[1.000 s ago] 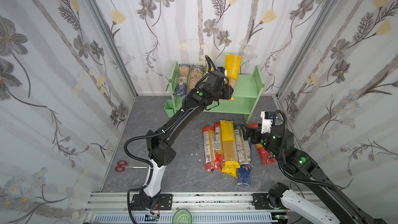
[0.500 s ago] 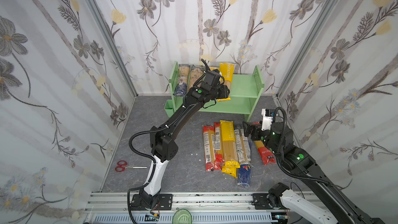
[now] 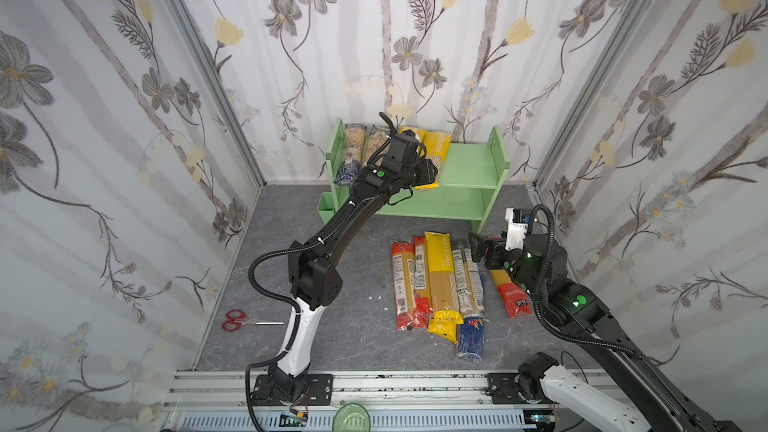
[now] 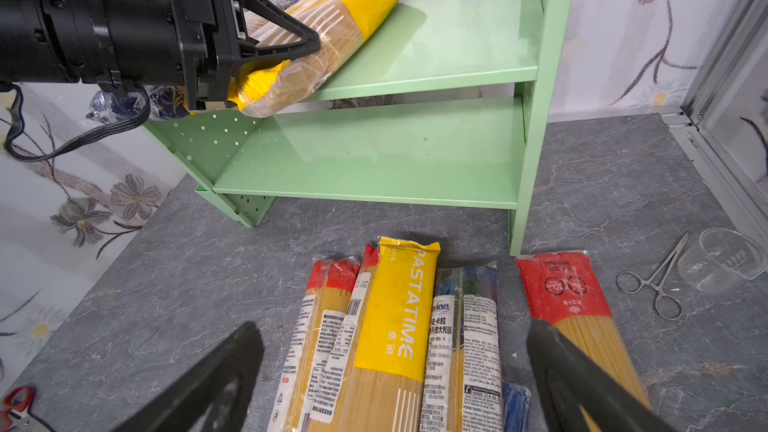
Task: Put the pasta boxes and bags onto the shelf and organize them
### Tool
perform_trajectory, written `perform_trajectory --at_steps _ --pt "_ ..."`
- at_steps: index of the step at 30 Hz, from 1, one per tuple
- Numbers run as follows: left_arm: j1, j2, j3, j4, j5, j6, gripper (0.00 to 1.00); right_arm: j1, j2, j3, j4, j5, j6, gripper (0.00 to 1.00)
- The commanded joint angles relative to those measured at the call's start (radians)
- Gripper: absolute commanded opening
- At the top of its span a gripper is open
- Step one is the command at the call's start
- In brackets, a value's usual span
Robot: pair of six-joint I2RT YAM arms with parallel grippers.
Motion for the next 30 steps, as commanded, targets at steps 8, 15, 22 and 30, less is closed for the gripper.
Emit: perform_trajectory --at_steps 8,15,22,30 --pt "0.006 0.019 0.026 0.057 -0.095 -0.036 0.53 -0.009 0.01 0.014 0.031 -0.012 -0.018 1.0" --pt "0.001 0.031 0.068 0.061 -0.04 -0.058 0.82 -0.021 -0.001 0.017 0.026 -0.009 -0.018 1.0" --pt "-0.024 0.035 0.106 0.06 0.051 -0.061 0.85 -0.025 0.013 0.039 0.02 -0.014 -0.018 1.0" --pt "-0.051 -0.025 0.066 0.061 0.052 -0.032 0.88 -0.025 0.032 0.071 0.008 -0.017 -0.018 1.0"
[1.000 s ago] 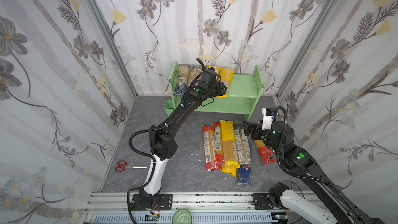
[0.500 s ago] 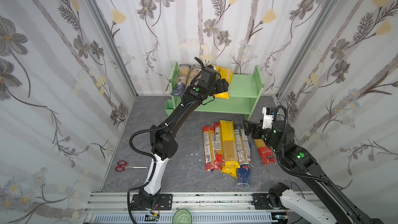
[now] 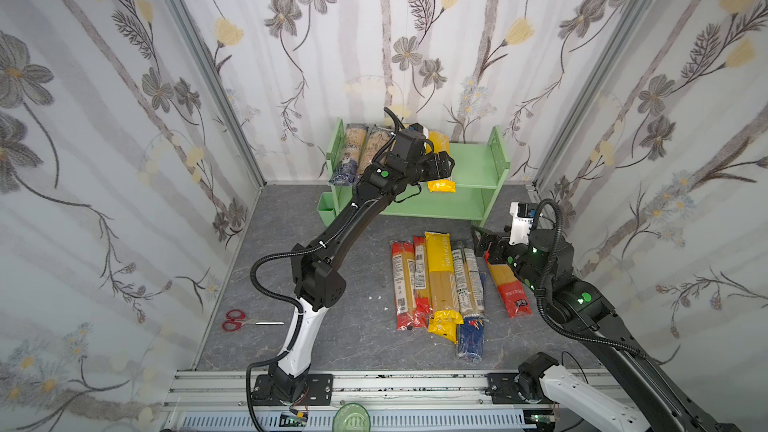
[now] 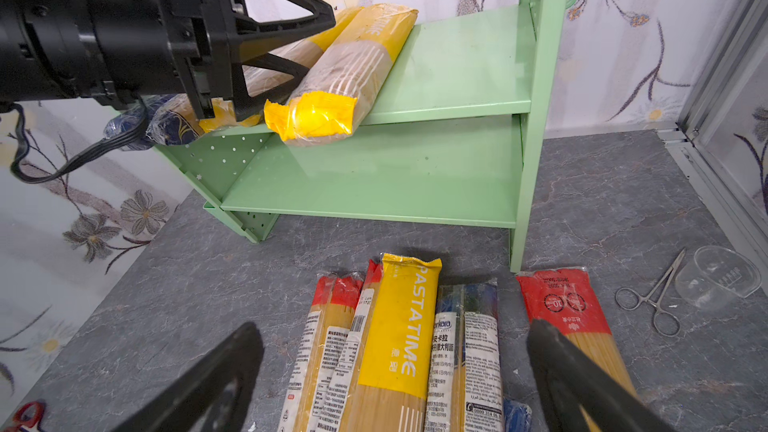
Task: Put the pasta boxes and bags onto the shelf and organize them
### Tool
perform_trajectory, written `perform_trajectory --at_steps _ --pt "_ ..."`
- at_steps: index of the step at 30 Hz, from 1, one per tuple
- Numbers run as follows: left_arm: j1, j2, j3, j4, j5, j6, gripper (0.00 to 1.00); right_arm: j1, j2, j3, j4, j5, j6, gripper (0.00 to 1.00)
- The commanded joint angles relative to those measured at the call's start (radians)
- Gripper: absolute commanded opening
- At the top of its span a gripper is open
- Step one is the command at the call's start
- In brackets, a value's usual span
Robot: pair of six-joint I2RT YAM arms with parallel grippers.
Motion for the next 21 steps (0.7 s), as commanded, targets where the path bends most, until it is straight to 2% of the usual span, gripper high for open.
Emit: perform_trajectory --at_steps 1,6,12,16,21 --pt "-0.002 -0.031 -0.022 0.033 0.007 0.017 0.88 0.001 0.017 0.018 0.009 0.0 -0.012 1.0" --pt "-0.003 -0.089 -0.098 0.033 -0.034 0.04 0.89 0.001 0.046 0.043 0.015 0.0 -0.018 1.0" --pt "-0.003 -0.229 -0.253 0.036 -0.109 0.086 0.93 0.001 0.136 0.119 0.045 -0.028 -0.027 1.0" --pt "-0.008 -0.354 -0.412 0.039 -0.177 0.129 1.0 0.002 0.23 0.189 0.069 -0.044 -0.038 1.0" --pt "-0.01 -0.533 -0.675 0.074 -0.282 0.147 1.0 0.002 0.368 0.311 0.083 -0.064 -0.06 1.0"
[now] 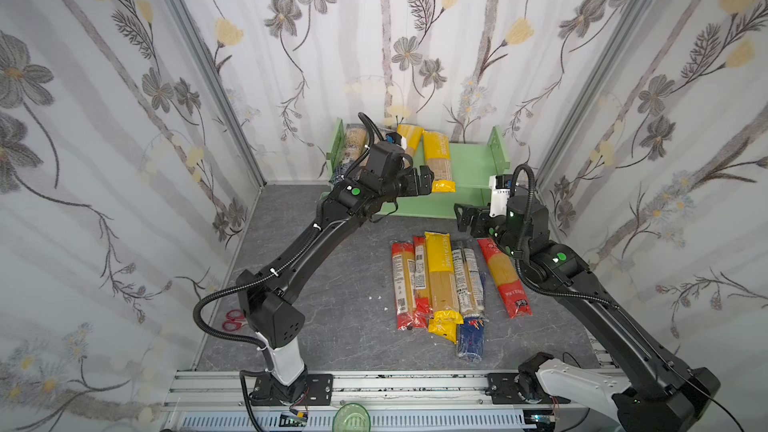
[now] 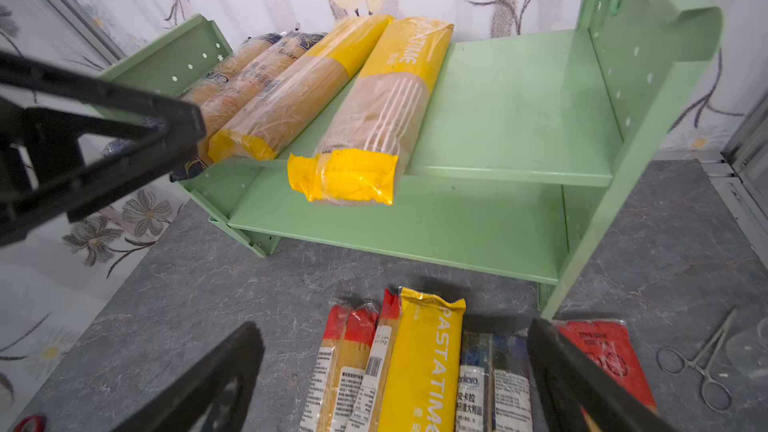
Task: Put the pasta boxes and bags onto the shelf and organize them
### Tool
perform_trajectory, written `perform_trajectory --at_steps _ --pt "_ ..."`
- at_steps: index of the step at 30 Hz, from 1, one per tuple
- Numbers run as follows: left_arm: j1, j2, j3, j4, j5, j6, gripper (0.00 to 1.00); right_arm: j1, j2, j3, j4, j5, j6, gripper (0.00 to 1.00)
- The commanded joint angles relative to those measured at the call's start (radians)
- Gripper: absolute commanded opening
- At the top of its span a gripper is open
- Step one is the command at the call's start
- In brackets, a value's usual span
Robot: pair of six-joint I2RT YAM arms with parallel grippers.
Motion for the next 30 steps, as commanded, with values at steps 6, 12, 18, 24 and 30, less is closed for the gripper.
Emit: perform_trajectory --at_steps 6,12,18,24,30 --pt "0.008 -0.293 -0.4 0.091 -0.184 0.011 1.0 0.001 0.224 0.211 0.05 -0.017 -0.049 1.0" --pt "0.035 -0.468 -0.611 0.115 -0.205 -0.023 1.0 -0.004 0.426 0.387 0.018 -0.017 -0.052 1.0" --pt "0.058 -0.569 -0.733 0.121 -0.205 -0.038 1.0 -0.011 0.576 0.528 -0.035 0.023 -0.037 1.0" --pt "0.077 -0.61 -0.773 0.123 -0.206 -0.033 1.0 -0.014 0.668 0.631 -0.092 0.061 -0.038 1.0" --pt "0.094 -0.601 -0.778 0.128 -0.194 -0.018 1.0 -0.035 0.718 0.697 -0.125 0.028 -0.04 1.0"
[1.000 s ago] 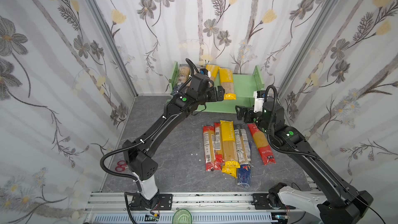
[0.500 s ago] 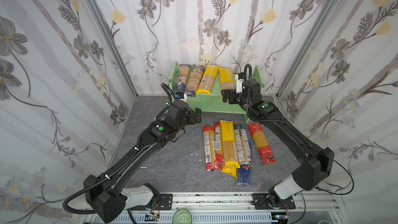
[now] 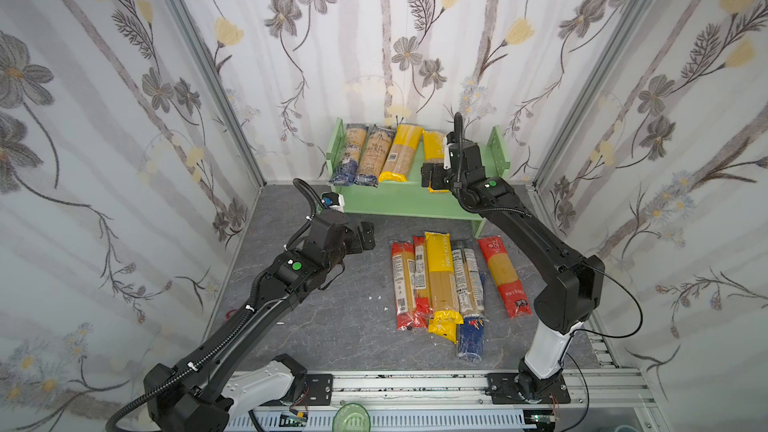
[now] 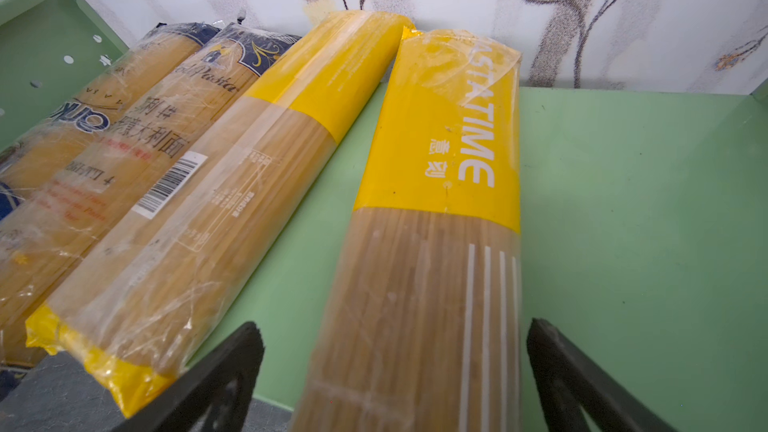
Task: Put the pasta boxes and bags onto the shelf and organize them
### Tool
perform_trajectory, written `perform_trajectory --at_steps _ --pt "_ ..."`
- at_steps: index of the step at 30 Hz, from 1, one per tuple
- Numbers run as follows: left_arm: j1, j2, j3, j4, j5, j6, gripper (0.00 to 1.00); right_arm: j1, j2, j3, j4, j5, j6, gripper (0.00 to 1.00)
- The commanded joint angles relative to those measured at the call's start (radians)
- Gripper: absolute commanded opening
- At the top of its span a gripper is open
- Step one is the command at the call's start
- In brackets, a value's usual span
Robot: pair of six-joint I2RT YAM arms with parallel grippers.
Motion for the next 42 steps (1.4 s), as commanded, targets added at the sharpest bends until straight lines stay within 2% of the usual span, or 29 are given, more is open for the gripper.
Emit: perform_trajectory --at_steps 1,7,15,19,22,30,35,42 --pt "0.009 0.006 -0.002 0.039 -0.003 0.012 1.0 -0.009 0.042 0.048 -0.027 -0.026 -0.001 0.99" --pt "0.019 0.013 -0.008 0.049 0.008 0.015 1.0 -0.005 0.117 0.124 -0.05 -0.106 0.0 0.83" --pt "0.031 0.018 -0.012 0.06 0.021 0.019 1.0 -0.003 0.181 0.213 -0.073 -0.123 -0.005 0.8" --pt "0.034 0.026 -0.007 0.065 0.032 0.02 1.0 -0.005 0.188 0.236 -0.082 -0.117 -0.013 0.84" --pt "0.035 0.031 -0.006 0.07 0.038 0.022 1.0 -0.004 0.164 0.234 -0.092 -0.09 -0.026 0.99" --pt "0.035 0.022 -0.02 0.084 0.072 0.012 1.0 0.002 0.035 0.213 -0.144 -0.022 -0.05 1.0" --pt "0.034 0.005 -0.065 0.107 0.133 0.001 1.0 0.035 -0.076 0.075 -0.147 0.024 -0.056 1.0" --pt "0.016 -0.038 -0.156 0.133 0.17 -0.037 1.0 0.118 -0.303 -0.264 -0.066 0.106 -0.015 1.0"
